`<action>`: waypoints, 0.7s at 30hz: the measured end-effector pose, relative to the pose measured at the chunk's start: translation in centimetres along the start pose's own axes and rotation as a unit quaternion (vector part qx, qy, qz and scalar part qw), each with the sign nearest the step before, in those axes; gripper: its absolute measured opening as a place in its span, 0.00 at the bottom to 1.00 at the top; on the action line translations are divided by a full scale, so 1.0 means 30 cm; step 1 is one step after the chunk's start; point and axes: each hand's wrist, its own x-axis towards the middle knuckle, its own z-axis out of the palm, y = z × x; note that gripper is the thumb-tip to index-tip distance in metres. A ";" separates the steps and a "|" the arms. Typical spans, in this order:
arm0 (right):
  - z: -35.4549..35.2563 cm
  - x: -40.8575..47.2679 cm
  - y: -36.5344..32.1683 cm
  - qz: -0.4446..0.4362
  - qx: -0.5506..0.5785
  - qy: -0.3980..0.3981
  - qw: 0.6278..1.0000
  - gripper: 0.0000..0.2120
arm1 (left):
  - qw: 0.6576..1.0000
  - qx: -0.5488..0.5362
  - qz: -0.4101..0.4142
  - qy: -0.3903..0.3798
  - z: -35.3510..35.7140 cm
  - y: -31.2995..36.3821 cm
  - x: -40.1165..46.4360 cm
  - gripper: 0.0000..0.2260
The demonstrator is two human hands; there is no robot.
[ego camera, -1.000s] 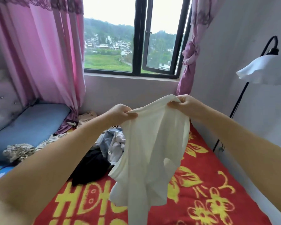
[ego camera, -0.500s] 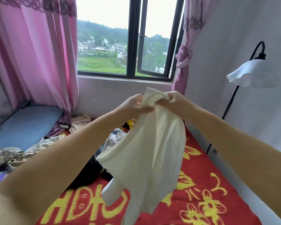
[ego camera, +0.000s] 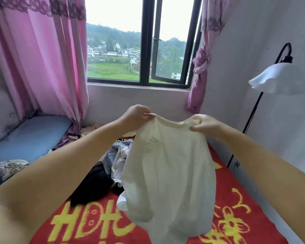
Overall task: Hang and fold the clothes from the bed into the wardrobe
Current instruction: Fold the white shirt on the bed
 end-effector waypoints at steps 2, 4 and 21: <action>0.038 -0.012 -0.050 -0.036 0.025 -0.117 0.992 0.31 | 0.997 0.038 0.027 -0.056 -0.005 0.053 0.023 0.10; 0.094 -0.019 -0.100 -0.071 0.060 -0.160 0.983 0.32 | 0.991 0.081 0.046 -0.093 0.009 0.101 0.025 0.08; 0.102 -0.007 -0.162 -0.115 0.131 -0.099 0.980 0.15 | 0.990 -0.134 -0.035 -0.013 -0.049 0.116 -0.008 0.08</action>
